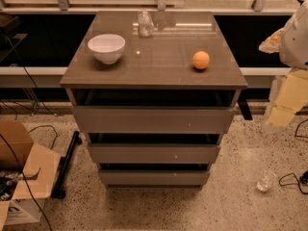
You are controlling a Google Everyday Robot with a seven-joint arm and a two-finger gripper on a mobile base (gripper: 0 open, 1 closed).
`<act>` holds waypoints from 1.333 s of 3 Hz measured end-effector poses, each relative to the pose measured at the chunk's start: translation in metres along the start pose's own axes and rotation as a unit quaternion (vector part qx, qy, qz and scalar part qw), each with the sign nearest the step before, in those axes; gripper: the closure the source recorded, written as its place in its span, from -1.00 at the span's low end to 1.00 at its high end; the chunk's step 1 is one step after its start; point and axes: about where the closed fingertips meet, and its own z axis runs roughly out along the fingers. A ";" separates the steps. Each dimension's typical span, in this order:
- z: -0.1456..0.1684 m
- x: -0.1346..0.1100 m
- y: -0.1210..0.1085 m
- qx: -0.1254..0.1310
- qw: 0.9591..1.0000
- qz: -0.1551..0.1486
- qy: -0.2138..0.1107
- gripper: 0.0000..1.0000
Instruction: Open middle drawer
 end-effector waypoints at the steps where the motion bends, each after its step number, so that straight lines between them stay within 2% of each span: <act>1: 0.002 -0.001 0.001 0.000 1.000 -0.001 -0.002 -1.00; 2: 0.023 -0.005 0.007 0.003 1.000 -0.011 -0.018 -1.00; 3: 0.062 -0.013 0.018 -0.005 0.999 -0.002 -0.047 -1.00; 4: 0.122 -0.013 0.028 -0.015 0.997 0.020 -0.068 -1.00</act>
Offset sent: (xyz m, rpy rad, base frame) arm 0.0028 0.0217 -0.0543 0.0575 -0.0244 0.0646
